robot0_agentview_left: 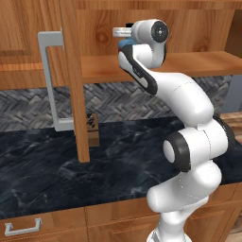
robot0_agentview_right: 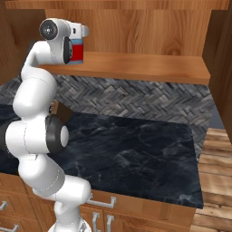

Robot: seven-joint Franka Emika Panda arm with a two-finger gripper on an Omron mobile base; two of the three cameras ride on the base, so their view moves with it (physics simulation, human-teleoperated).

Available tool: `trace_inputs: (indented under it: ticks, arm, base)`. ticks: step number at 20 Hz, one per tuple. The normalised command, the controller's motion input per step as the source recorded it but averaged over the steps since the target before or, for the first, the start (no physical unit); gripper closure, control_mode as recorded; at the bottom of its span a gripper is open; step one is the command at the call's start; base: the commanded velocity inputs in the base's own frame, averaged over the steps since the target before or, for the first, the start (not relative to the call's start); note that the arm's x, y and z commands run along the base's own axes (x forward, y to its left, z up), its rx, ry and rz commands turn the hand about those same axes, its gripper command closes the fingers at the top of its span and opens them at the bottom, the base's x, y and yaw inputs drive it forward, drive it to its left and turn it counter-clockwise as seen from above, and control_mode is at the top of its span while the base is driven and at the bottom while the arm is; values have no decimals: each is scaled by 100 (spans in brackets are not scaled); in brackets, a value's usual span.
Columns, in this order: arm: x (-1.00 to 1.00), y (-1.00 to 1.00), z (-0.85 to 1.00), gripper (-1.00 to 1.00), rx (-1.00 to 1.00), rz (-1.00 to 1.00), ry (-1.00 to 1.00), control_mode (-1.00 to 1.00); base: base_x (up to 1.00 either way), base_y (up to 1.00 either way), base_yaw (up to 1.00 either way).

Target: Get the candle and the liquor from the cabinet and move them to the dining counter.

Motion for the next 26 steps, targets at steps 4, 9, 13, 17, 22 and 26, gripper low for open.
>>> trace_inputs:
  ticks: [4, 9, 13, 17, 22, 26]
  arm:
    - [0, 0, 0, 100, 0, 0, 0, -100]
    - [0, 0, 0, 100, 0, 0, 0, -100]
    - [0, 0, 0, 100, 0, 0, 0, -100]
    - [0, 0, 0, 100, 0, 0, 0, -100]
    - [0, 0, 0, 100, 0, 0, 0, -100]
    - [0, 0, 0, 100, 0, 0, 0, -100]
  base:
    - [0, 0, 0]
    - [0, 0, 0]
    - [0, 0, 0]
    - [0, 0, 0]
    - [0, 0, 0]
    - [0, 0, 0]
